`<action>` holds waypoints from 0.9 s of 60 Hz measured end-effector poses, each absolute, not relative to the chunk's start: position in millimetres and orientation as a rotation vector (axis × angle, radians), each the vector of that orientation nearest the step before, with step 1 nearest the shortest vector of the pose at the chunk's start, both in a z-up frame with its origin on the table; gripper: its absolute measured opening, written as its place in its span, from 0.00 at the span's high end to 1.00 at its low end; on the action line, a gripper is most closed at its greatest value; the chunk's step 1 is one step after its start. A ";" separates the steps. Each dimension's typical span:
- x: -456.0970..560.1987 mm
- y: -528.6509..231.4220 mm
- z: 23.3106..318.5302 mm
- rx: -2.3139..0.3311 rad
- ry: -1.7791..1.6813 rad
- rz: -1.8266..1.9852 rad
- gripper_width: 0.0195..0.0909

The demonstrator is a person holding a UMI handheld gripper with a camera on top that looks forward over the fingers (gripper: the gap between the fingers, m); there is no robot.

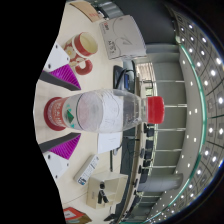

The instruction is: Pour water

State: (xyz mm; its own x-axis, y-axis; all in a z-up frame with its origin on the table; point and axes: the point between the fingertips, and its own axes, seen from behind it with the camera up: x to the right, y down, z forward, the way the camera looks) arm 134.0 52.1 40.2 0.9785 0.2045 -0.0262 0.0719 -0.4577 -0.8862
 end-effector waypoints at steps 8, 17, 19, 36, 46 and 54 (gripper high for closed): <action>146.2 31.5 52.4 -2.092 -0.123 0.112 0.07; 144.2 -17.5 80.6 -2.188 -0.008 0.068 0.07; 139.7 -31.4 90.8 -2.203 0.016 0.063 0.07; 86.4 -165.8 180.5 -2.239 0.047 -0.056 0.07; 59.5 -220.0 210.5 -2.220 0.014 -0.115 0.07; 49.2 -242.5 229.2 -2.199 0.021 -0.136 0.07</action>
